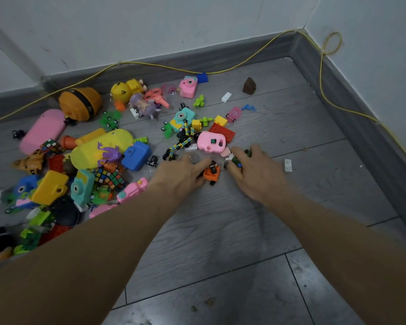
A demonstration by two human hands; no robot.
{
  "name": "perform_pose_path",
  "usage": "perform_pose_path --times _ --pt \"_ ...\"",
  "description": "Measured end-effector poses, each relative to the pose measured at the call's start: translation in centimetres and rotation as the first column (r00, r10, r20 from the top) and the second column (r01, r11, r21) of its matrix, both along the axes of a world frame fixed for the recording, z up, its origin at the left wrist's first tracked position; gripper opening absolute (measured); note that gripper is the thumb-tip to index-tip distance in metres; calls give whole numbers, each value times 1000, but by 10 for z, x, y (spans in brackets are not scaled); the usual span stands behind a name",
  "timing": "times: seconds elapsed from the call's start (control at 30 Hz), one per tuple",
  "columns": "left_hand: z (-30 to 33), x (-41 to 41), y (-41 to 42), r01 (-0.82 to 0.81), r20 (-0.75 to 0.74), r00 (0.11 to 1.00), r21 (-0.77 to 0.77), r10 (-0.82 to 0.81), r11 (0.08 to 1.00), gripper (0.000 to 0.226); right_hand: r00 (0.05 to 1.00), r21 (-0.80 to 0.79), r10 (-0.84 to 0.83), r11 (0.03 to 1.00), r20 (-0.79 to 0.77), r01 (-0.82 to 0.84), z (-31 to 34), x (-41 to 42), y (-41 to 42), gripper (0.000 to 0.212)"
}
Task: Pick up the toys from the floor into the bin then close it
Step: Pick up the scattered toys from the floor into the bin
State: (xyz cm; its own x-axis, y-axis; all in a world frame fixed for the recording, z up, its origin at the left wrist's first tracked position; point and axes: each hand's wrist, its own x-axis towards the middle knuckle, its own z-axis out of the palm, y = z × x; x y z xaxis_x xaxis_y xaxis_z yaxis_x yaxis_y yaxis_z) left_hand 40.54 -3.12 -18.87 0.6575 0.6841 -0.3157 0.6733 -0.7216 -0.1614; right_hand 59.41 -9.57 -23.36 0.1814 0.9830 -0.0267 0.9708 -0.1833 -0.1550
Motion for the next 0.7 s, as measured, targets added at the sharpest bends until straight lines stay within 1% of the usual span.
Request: perform_pose_path --times 0.1,0.17,0.2,0.3,0.33,0.37,0.43,0.53,0.7 --pt "3 -20 -2 -22 -15 1000 6 22 1000 40 999 -1 40 999 8 -40 1 -9 -1 45" --pt "4 -29 -3 -43 -29 999 15 43 999 42 997 15 70 997 26 -70 1 -14 -3 45" --pt "5 -32 -3 -60 -43 997 2 60 998 46 996 36 82 996 38 -83 1 -17 -4 45" --pt "2 -30 -2 -102 -89 991 -62 96 993 74 991 82 102 991 87 -109 1 -21 -8 47" --pt "2 -26 -3 -103 -95 991 -76 96 992 78 988 83 114 989 104 -123 0 -22 -9 48" --pt "1 -21 -4 -99 -91 992 -86 91 991 77 986 88 126 987 111 -136 0 -23 -10 48" --pt "1 -12 -7 -98 -77 993 -102 90 990 68 984 100 149 982 100 -159 0 -24 -10 45" --pt "-2 -9 -10 -86 -73 994 -82 80 993 57 982 98 174 979 73 -180 -1 -24 -10 41" --pt "-1 -13 -9 -36 -73 997 -100 28 994 58 984 156 168 972 61 -175 -8 -23 -16 32"
